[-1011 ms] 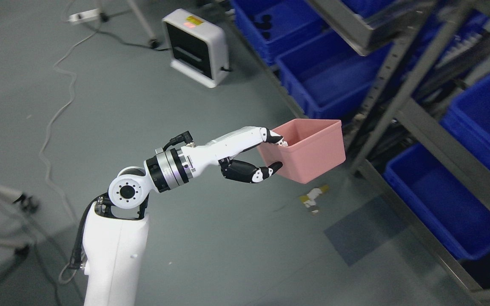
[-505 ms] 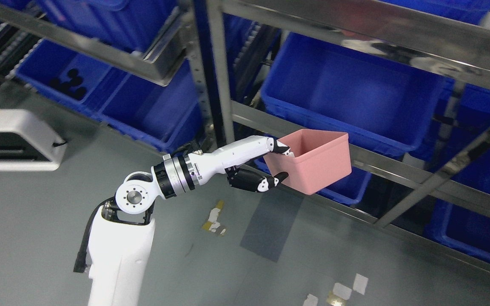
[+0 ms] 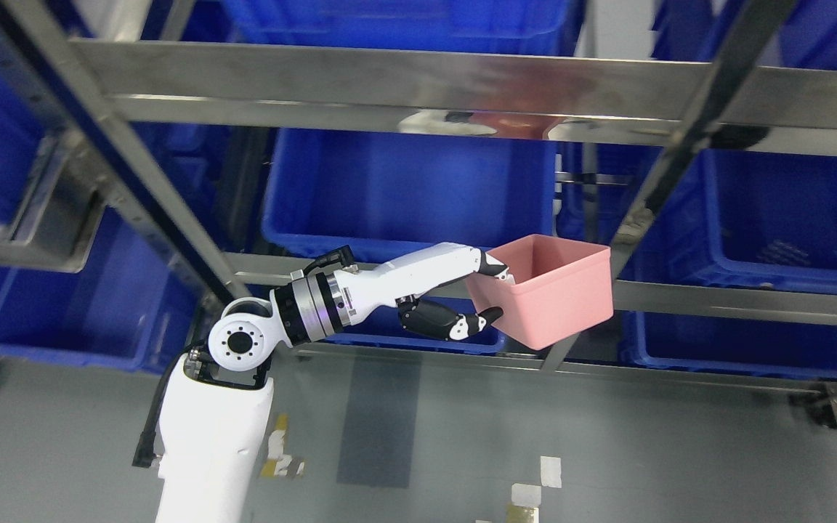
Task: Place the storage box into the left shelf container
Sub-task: 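Move the pink box over the blue bin on the shelf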
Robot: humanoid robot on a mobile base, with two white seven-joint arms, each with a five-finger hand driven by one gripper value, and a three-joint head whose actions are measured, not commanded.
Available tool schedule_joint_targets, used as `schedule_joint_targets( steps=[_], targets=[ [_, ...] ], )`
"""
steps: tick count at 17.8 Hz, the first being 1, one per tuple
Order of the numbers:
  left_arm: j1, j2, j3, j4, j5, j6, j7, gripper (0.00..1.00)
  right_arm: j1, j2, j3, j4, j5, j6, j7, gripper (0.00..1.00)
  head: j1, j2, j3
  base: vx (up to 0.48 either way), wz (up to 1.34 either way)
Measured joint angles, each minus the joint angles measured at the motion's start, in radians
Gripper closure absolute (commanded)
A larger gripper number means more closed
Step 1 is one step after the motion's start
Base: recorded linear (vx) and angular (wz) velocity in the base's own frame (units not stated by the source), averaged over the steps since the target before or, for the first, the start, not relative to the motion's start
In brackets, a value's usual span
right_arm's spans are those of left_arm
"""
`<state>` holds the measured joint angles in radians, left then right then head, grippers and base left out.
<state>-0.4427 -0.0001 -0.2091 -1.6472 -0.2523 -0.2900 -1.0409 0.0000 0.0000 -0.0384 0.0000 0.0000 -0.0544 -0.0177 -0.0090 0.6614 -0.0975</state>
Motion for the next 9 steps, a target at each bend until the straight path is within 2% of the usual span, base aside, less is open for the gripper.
schedule_joint_targets(
  steps=[9],
  targets=[
    [0.002, 0.000, 0.122, 0.035, -0.215, -0.004, 0.005, 0.98, 0.000, 0.000, 0.000, 0.000, 0.000, 0.000, 0.000, 0.01, 0.0000, 0.000, 0.000, 0.072, -0.34]
  ],
)
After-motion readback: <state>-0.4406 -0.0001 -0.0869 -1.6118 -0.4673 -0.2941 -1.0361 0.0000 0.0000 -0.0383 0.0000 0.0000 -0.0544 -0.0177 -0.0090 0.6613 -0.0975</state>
